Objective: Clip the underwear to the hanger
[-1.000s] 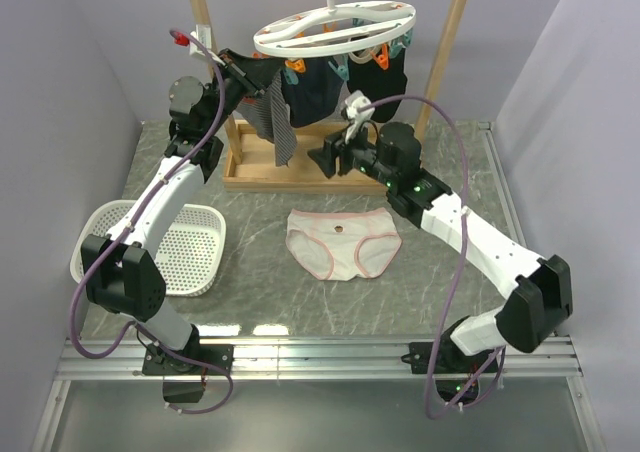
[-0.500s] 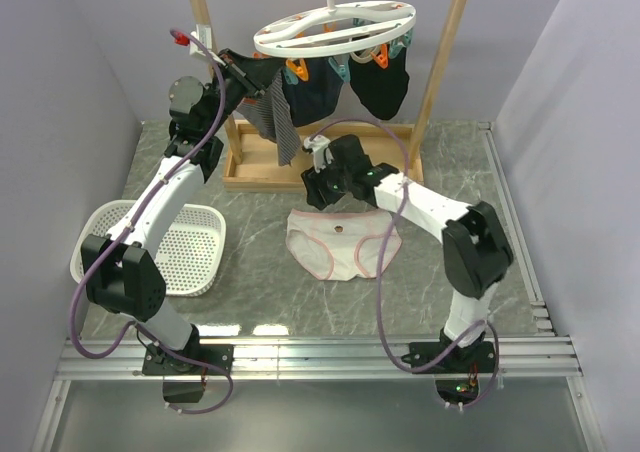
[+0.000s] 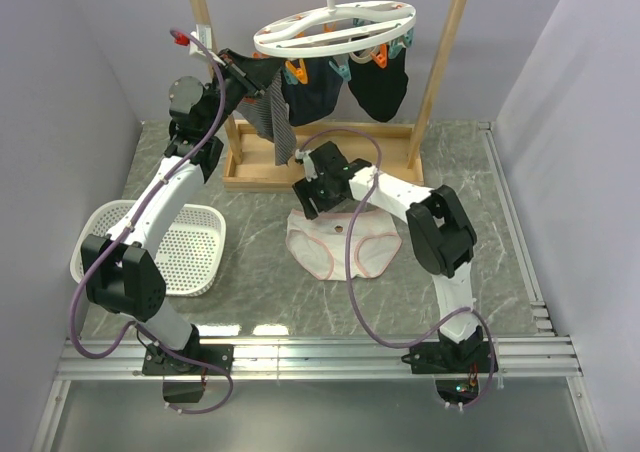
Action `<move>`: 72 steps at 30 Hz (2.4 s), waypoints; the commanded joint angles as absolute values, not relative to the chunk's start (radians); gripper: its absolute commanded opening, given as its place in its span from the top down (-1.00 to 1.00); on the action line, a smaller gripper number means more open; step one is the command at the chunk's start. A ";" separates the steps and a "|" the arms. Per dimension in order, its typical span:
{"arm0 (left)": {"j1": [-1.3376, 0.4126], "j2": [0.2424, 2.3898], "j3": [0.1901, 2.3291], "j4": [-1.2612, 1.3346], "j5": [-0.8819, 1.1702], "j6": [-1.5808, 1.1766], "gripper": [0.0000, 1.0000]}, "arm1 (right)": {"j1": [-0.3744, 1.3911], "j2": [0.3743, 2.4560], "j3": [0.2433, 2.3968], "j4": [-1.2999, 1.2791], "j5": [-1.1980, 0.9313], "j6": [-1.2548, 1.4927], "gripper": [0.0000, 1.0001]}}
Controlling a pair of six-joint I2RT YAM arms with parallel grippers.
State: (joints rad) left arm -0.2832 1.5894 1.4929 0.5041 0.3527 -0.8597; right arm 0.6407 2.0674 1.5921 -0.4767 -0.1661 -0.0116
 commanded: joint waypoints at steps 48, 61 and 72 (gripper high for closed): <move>-0.262 1.571 1.502 0.531 0.370 -0.865 0.99 | 0.715 1.750 1.329 -0.177 0.066 -0.028 1.00; -0.262 1.582 1.514 0.522 0.370 -0.870 0.99 | 0.733 1.566 1.253 0.139 0.182 -0.221 1.00; -0.264 1.583 1.505 0.512 0.373 -0.856 0.99 | 0.730 1.591 1.446 0.117 0.072 -0.301 1.00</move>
